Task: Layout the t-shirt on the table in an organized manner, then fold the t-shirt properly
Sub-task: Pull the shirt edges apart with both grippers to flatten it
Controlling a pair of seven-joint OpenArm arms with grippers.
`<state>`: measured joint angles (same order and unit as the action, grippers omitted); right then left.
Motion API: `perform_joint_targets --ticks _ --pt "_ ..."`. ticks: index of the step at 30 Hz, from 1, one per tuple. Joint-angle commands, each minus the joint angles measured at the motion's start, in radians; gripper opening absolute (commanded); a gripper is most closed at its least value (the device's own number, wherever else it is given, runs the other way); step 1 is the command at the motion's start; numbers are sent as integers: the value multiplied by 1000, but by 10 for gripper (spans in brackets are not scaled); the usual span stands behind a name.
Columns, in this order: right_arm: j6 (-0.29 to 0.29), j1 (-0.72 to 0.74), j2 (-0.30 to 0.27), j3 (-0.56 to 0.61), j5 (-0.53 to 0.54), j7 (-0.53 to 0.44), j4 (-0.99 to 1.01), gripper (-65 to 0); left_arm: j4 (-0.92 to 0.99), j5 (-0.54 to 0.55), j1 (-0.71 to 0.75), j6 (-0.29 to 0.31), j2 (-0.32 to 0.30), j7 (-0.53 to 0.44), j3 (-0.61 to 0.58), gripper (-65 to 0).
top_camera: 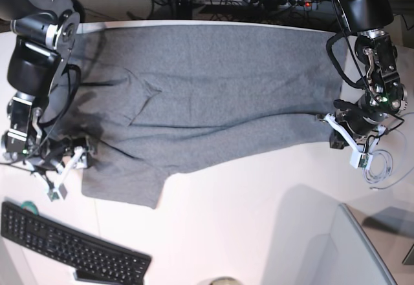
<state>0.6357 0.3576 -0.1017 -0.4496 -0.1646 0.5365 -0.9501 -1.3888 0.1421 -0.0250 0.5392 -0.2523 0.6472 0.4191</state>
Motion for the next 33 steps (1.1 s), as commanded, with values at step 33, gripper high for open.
perform_joint_targets --ticks 33 --pt "5 71 1 4 4 -118 141 -483 -14 11 -14 -1 -18 -22 7 -650"
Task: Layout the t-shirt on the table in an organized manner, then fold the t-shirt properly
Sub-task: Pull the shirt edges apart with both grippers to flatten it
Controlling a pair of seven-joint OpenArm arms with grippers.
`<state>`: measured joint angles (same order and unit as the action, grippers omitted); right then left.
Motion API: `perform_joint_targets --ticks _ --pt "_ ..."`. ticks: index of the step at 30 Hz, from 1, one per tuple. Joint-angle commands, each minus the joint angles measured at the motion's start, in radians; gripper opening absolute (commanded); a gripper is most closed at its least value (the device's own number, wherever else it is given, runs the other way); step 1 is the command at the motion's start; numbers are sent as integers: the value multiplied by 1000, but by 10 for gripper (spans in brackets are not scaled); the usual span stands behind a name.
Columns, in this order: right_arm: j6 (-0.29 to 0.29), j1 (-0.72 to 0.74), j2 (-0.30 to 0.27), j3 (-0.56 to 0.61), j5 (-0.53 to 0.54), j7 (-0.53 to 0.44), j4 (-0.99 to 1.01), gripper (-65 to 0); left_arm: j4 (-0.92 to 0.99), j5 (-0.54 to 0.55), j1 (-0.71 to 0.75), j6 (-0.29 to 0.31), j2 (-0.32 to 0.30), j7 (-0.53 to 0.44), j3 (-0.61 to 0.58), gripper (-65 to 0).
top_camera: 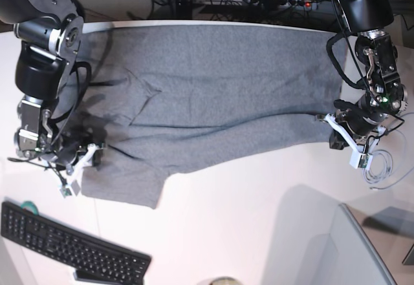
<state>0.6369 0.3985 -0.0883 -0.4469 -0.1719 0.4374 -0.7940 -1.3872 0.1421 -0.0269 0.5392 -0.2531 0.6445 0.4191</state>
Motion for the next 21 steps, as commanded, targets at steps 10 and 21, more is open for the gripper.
perform_joint_targets --ticks 10,21 --pt "5 89 -29 3 -88 -13 -14 -648 -28 11 -20 -1 -15 -15 5 -650" --pt "5 172 -21 1 -166 -16 -11 -648 -30 11 -41 -1 -13 -13 5 -650"
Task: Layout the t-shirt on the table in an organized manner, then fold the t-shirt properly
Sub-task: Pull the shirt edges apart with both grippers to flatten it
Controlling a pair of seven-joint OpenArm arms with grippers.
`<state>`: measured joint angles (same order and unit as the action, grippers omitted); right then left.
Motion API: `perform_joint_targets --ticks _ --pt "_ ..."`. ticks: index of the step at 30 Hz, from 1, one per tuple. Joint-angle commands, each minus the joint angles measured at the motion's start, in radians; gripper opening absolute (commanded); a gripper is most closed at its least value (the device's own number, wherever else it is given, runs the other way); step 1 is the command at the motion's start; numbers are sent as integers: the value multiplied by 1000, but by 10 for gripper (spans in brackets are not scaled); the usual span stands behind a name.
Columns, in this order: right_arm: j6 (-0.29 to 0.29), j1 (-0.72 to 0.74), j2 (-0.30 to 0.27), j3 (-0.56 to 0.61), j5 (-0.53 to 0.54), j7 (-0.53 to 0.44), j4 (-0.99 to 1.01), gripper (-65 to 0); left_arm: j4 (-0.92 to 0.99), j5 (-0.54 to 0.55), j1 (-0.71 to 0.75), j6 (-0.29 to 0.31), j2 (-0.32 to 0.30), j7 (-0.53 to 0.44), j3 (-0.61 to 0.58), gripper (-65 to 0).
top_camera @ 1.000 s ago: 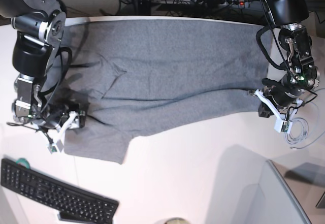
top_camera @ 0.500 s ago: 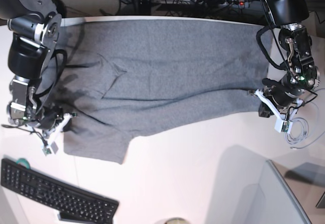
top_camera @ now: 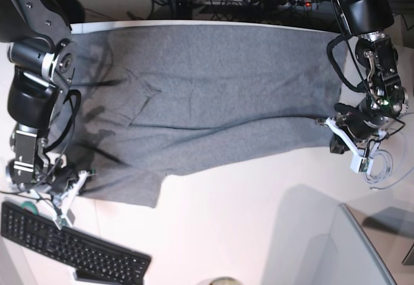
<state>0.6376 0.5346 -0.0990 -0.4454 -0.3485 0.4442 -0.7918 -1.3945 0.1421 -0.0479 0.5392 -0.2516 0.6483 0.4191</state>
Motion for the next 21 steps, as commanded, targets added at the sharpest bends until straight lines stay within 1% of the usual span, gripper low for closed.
perform_joint_targets --ticks 1,3,6,8,13,16,21 --pt "4 37 -11 0 10 -23 -13 -648 -22 11 -22 -1 -15 -17 5 -650" --pt "4 40 -12 9 10 -25 -13 -648 -22 12 -31 -1 -16 -17 5 -650" --pt "4 38 -18 78 16 -25 -13 -648 -18 11 -62 -1 -16 -17 5 -650" --pt "4 37 -18 101 16 -25 -13 -650 -21 11 -65 -1 -15 -17 5 -650" --pt "4 37 -23 101 16 -25 -19 -650 -10 11 -79 -1 -22 -17 5 -650" --pt "4 38 -43 102 16 -25 -22 -650 -10 11 -73 -1 -22 -17 5 -650" --pt "6 37 -46 102 16 -25 -24 -650 -10 11 -59 -1 -22 -18 4 -650"
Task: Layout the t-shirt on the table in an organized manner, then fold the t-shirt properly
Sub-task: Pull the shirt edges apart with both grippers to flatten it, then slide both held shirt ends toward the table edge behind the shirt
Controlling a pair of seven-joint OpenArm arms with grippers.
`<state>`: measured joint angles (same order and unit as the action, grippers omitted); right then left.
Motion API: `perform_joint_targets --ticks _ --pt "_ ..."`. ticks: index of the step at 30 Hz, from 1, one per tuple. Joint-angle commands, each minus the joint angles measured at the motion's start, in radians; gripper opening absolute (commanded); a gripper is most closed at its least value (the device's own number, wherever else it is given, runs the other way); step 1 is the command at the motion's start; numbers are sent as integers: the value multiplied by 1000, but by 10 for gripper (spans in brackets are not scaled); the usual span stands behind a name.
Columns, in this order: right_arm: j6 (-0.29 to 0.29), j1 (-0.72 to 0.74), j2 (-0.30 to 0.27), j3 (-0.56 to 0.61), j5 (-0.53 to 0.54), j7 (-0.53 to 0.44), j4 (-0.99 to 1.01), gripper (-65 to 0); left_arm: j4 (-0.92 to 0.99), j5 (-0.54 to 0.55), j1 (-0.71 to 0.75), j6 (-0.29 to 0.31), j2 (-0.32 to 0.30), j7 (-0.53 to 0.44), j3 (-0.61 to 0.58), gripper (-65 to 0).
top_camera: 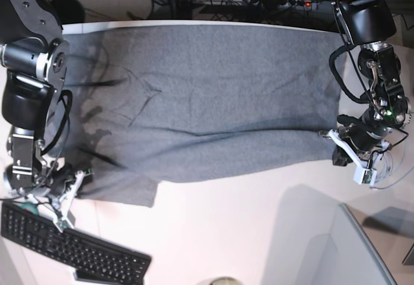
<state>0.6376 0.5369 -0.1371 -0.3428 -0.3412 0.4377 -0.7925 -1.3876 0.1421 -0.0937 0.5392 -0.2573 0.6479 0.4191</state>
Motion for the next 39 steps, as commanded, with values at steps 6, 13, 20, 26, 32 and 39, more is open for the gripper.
perform_joint_targets --ticks 6,13,20,26,32,39 --pt "8 18 -8 -2 9 -13 -58 -650 -16 9 7 -1 -38 -23 4 -650" --pt "29 -53 -2 7 9 52 -222 -650 -17 9 36 0 -53 -23 4 -650" --pt "60 -107 -6 -2 9 135 -316 -650 -17 11 38 0 -52 -23 4 -650" --pt "60 -192 -2 4 9 158 -379 -650 -19 17 88 2 -53 -24 4 -650" --pt "60 -228 -6 -2 9 158 -382 -650 -51 20 139 3 -56 -24 4 -650" --pt "60 -289 -8 -2 8 158 -430 -650 -74 11 182 84 -56 -20 10 -650"
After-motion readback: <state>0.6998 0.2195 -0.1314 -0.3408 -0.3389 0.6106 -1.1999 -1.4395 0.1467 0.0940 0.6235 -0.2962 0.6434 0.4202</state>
